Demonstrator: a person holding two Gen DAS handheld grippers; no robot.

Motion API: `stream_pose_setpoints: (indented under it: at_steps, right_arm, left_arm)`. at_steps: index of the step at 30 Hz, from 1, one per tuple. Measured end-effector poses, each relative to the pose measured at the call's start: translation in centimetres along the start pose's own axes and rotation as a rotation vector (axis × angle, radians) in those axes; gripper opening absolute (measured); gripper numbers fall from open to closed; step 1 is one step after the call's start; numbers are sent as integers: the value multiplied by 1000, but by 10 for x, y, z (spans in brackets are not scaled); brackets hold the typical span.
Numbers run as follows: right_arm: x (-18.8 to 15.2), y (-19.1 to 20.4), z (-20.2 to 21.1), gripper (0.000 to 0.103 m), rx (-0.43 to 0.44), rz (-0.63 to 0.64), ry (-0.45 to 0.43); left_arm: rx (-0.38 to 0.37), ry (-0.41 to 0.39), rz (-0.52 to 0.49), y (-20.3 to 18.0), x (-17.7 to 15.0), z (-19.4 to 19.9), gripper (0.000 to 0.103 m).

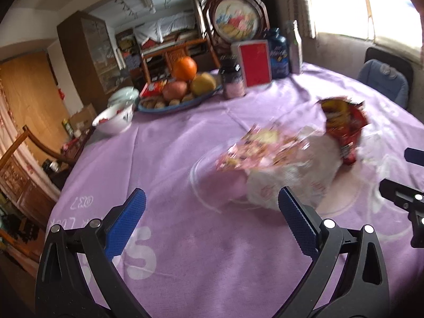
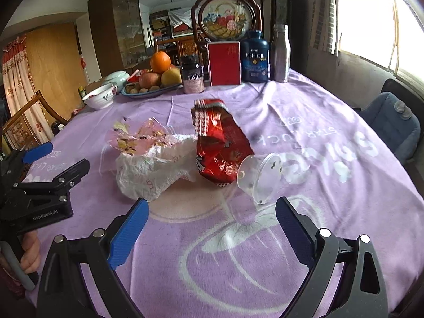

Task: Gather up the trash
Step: 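Move both tools back over the table toward the remaining wrappers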

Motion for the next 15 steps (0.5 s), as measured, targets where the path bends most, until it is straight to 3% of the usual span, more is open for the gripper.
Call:
stream_pose_setpoints:
  at_steps: [7,15]
  right_arm:
    - [-1,-2,-8,97,2,-14,19]
    - [-5,10,3,97,-28,47,-29]
  left_arm:
    - [24,-6,24,8,0,0,96]
    - [39,-9,2,2,0,-2,96]
Point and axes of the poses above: each gripper's, at about its wrist camera, not at the fingertips, and z roughly against the way its jaws point, y to its left, x to its top, the point moved 6 cm from there along -z, roughly the way its jaws point, and after that the axes turned 11 degrees about y, right-handed, at the moved point
